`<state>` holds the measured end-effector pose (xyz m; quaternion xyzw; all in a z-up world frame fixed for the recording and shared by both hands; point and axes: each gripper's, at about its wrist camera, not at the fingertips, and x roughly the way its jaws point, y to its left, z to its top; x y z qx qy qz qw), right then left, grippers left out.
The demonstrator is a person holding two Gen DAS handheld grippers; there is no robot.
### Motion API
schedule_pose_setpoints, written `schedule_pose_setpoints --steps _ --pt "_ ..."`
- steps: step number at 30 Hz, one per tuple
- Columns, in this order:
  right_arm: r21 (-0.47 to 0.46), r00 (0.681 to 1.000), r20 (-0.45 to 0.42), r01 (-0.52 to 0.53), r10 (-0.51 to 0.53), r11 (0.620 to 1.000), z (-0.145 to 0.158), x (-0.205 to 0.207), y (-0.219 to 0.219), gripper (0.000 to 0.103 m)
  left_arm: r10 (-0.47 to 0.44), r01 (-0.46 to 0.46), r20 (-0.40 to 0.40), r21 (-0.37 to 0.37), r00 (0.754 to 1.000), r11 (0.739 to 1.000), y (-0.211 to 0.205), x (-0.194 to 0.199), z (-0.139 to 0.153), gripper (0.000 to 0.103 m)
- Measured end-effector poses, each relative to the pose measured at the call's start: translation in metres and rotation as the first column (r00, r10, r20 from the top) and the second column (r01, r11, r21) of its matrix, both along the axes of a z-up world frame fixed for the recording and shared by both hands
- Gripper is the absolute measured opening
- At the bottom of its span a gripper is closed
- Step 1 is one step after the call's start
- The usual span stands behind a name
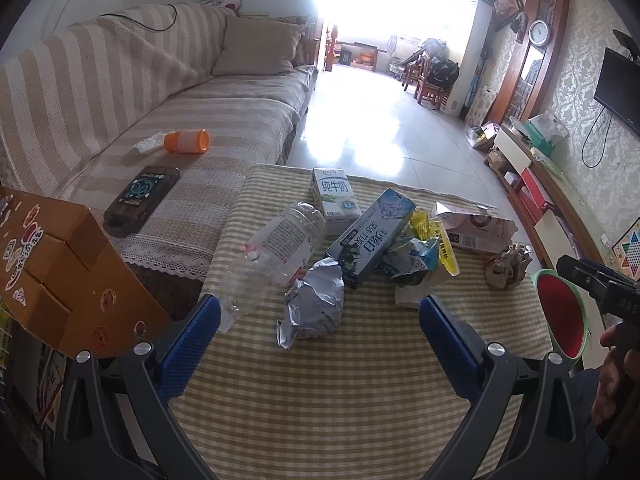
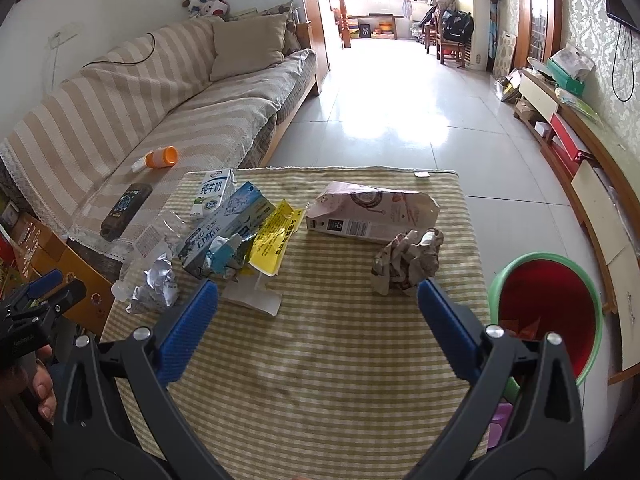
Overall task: Collect trash
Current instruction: 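Move both tools back over the table toward the crumpled paper and foil, then grasp the crumpled brown paper with the right gripper while the left grasps crumpled silver foil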
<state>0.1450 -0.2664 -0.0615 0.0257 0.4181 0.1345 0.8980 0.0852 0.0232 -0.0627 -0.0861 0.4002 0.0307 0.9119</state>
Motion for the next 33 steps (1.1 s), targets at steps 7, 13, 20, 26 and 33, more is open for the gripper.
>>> schedule_pose_setpoints --steps 7,13,20,26,33 --pt "-0.010 0.998 -0.038 0.047 -0.048 0.999 -0.021 0.015 -0.015 0.098 -0.020 0.018 -0.077 -0.015 0.997 1.000 -0.009 0.019 -0.027 0.095" --pt "-0.022 0.992 -0.075 0.098 -0.100 0.995 -0.044 0.033 -0.033 0.098 -0.021 0.025 -0.145 0.021 0.989 0.999 -0.015 0.035 -0.052 0.095" --pt "-0.027 0.984 -0.123 0.129 -0.132 0.991 -0.070 0.059 -0.047 0.098 -0.021 0.027 -0.185 0.032 0.983 0.999 -0.016 0.052 -0.070 0.095" --pt "-0.052 0.979 -0.147 0.133 -0.139 0.990 -0.091 0.081 -0.047 0.098 -0.025 0.033 -0.214 0.032 0.977 0.999 -0.019 0.066 -0.087 0.095" --pt "-0.067 0.972 -0.180 0.138 -0.148 0.988 -0.116 0.103 -0.044 0.098 -0.028 0.038 -0.239 0.036 0.971 0.999 -0.020 0.080 -0.104 0.095"
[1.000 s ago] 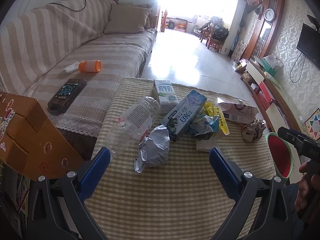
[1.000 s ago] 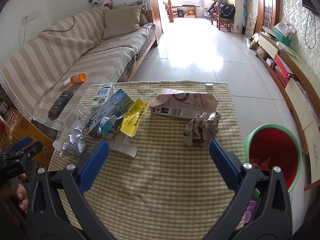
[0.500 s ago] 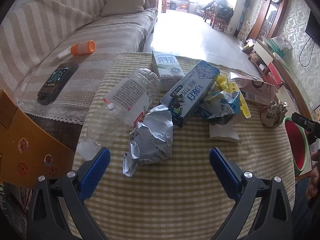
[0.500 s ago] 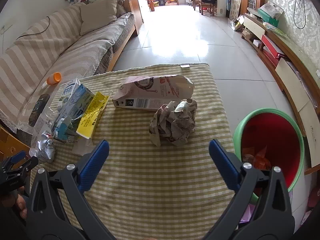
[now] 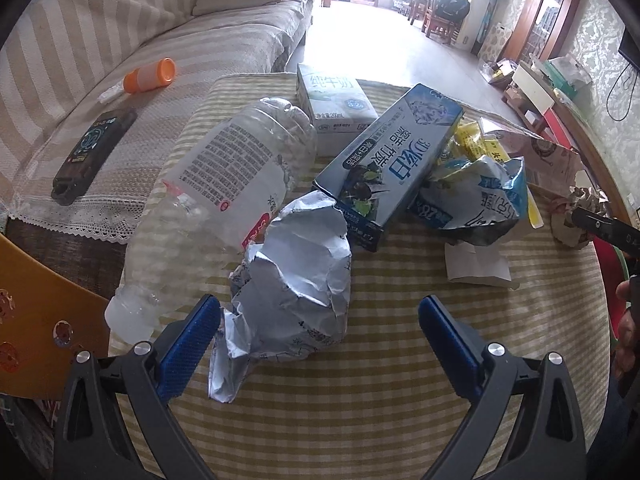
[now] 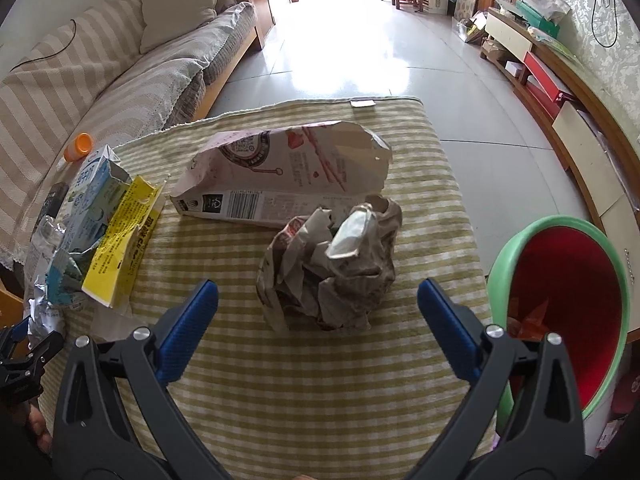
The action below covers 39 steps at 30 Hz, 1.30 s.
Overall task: Collect trash
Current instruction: 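Grasp the crumpled brown paper with the right gripper while the left grasps crumpled silver foil, then lift both crumpled items and carry them over the red bin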
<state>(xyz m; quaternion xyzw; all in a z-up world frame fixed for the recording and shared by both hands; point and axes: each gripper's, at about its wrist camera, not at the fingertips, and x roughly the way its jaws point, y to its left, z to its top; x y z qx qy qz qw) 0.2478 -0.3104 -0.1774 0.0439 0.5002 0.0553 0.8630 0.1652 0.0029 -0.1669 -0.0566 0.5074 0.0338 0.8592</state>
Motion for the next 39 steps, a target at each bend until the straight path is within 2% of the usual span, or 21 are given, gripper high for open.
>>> schedule_pose_setpoints --steps 8,9,13,15,22,30,39 --pt "-0.021 1.000 -0.003 0.010 -0.010 1.000 -0.016 0.011 0.003 0.096 0.026 -0.026 0.000 0.021 1.000 0.999 0.005 0.006 -0.011 0.092" --pt "-0.020 1.000 -0.002 0.010 -0.010 1.000 -0.017 0.012 0.002 0.092 0.025 -0.025 -0.002 0.020 1.000 0.999 0.006 0.006 -0.012 0.085" --pt "-0.004 1.000 -0.023 0.004 -0.004 1.000 -0.021 0.013 0.001 0.074 0.029 -0.029 -0.009 0.018 1.000 0.999 0.005 0.006 -0.014 0.069" --pt "-0.003 1.000 -0.020 -0.001 0.001 1.000 -0.020 0.011 0.002 0.068 0.030 -0.030 -0.003 0.013 1.000 0.999 0.005 0.005 -0.012 0.054" --pt "0.012 1.000 -0.007 -0.010 0.010 1.000 -0.011 0.005 0.002 0.060 0.022 -0.021 0.034 -0.007 0.999 1.000 0.006 0.001 0.000 0.050" --pt "0.019 0.999 0.033 -0.026 0.026 0.999 0.016 -0.008 0.004 0.059 0.013 -0.013 0.077 -0.011 0.997 1.000 0.003 -0.010 0.021 0.050" --pt "0.023 0.996 0.082 -0.048 0.046 0.999 0.053 -0.041 0.003 0.059 0.014 -0.012 0.142 -0.018 0.990 1.000 0.002 -0.029 0.051 0.050"
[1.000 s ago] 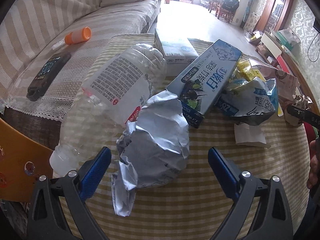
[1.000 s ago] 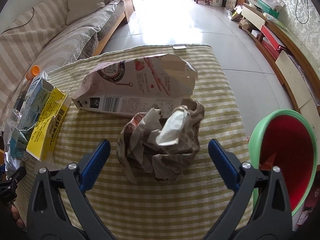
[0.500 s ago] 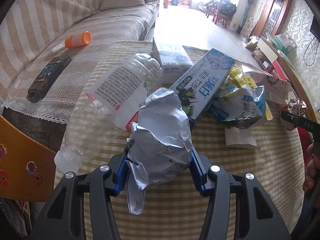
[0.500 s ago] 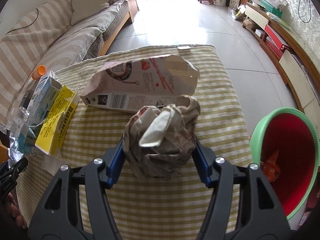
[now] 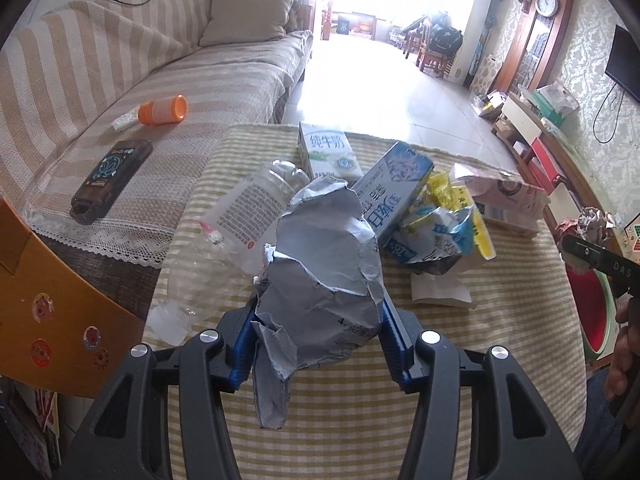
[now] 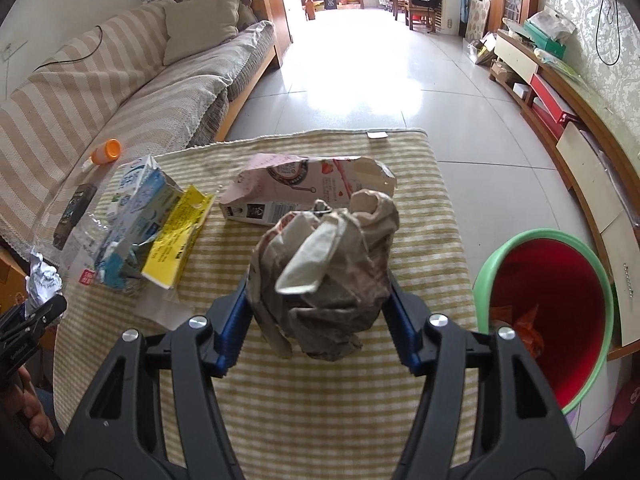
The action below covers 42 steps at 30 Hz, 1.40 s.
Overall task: Collect trash
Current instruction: 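Lift both crumpled items and carry them over the red bin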
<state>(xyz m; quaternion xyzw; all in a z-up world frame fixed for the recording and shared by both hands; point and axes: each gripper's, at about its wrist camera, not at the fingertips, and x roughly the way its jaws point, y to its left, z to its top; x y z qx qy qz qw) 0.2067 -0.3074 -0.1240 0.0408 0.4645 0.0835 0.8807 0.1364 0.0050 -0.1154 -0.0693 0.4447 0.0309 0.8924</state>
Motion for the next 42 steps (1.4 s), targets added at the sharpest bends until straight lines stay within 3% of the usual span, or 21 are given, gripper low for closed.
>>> schedule_pose_setpoints --steps 19,32,42 --pt "0.027 0.995 0.096 -0.013 0.010 1.000 0.068 -0.058 -0.018 0.059 -0.035 0.036 0.137 -0.004 0.990 0.999 -0.028 -0.025 0.069 0.050" --pt "0.066 0.993 0.109 0.039 -0.046 0.997 0.071 -0.062 -0.051 0.059 -0.110 0.107 0.144 0.031 0.983 0.994 -0.071 -0.016 0.084 0.050" --pt "0.087 0.982 0.104 0.148 -0.157 0.985 0.069 -0.064 -0.121 0.059 -0.240 0.235 0.129 0.055 0.962 0.970 -0.146 0.010 0.085 0.050"
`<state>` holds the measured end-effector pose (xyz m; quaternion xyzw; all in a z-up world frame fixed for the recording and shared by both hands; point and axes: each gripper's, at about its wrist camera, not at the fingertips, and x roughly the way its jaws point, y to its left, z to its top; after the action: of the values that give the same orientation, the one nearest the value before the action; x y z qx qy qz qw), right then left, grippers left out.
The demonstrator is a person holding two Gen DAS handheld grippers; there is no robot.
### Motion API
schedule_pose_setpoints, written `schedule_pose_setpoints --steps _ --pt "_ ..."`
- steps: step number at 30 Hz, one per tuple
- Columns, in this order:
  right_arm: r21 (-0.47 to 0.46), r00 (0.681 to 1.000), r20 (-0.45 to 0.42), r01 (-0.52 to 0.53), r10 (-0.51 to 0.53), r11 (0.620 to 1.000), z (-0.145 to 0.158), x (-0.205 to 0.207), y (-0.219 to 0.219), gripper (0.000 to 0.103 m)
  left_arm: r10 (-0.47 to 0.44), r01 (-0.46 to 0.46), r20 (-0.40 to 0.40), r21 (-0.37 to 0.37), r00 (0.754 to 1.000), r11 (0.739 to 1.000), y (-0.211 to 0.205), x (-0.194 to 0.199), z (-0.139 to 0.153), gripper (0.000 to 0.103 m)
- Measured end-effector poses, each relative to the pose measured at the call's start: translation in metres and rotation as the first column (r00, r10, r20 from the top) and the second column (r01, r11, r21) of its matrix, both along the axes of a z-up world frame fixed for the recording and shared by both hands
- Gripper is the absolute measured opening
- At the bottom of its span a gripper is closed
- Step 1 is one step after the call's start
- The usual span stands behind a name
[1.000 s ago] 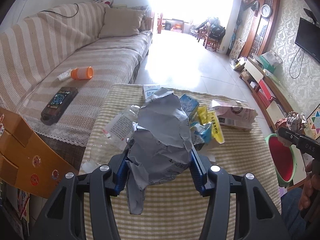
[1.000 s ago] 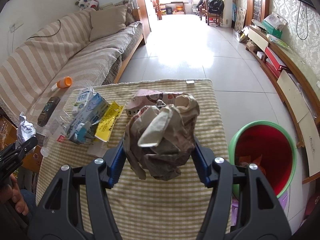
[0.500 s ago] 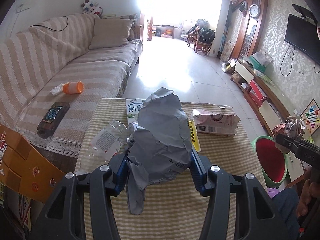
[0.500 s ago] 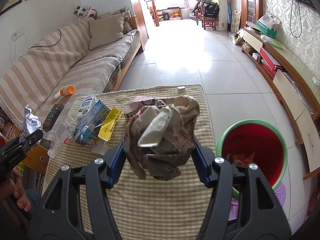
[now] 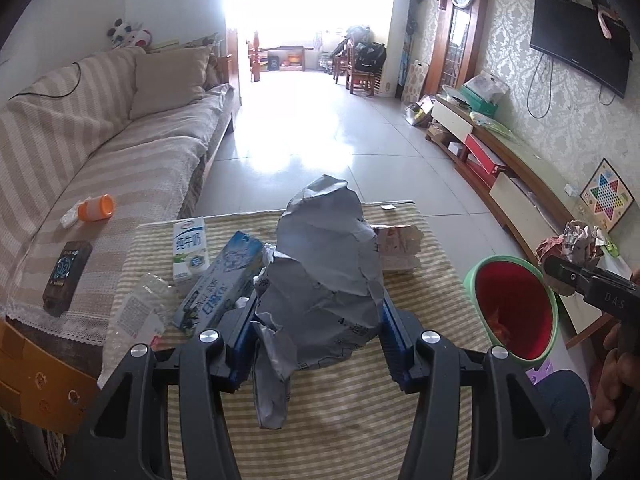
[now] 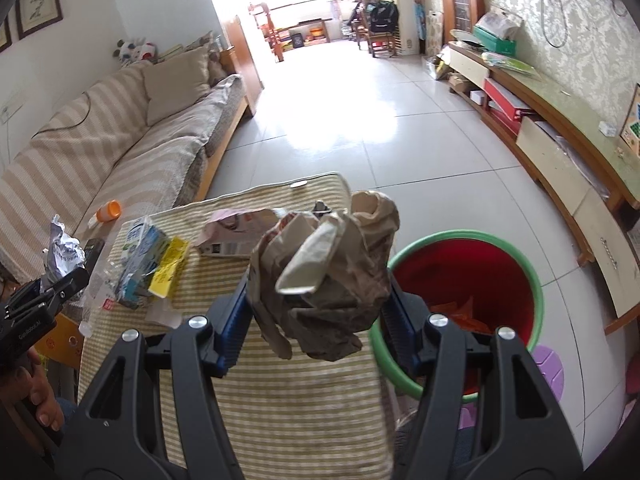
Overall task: Collect trash
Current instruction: 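Lift both crumpled items and carry them over the red bin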
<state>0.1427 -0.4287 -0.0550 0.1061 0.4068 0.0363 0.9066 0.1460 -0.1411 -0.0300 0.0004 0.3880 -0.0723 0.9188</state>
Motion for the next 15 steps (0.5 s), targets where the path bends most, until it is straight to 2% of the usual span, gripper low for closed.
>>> schedule_pose_setpoints --steps 8,15 --pt "-0.005 0.993 -0.016 0.121 -0.121 0.993 -0.008 -0.003 -0.078 0.059 -0.155 0.155 -0.014 -0.003 0.988 0.988 -0.088 0.028 -0.004 0.050" --pt "-0.013 0.977 -0.045 0.206 -0.207 0.978 -0.025 -0.004 -0.139 0.059 -0.311 0.309 -0.044 -0.053 0.949 0.950 -0.176 0.044 -0.017 0.050"
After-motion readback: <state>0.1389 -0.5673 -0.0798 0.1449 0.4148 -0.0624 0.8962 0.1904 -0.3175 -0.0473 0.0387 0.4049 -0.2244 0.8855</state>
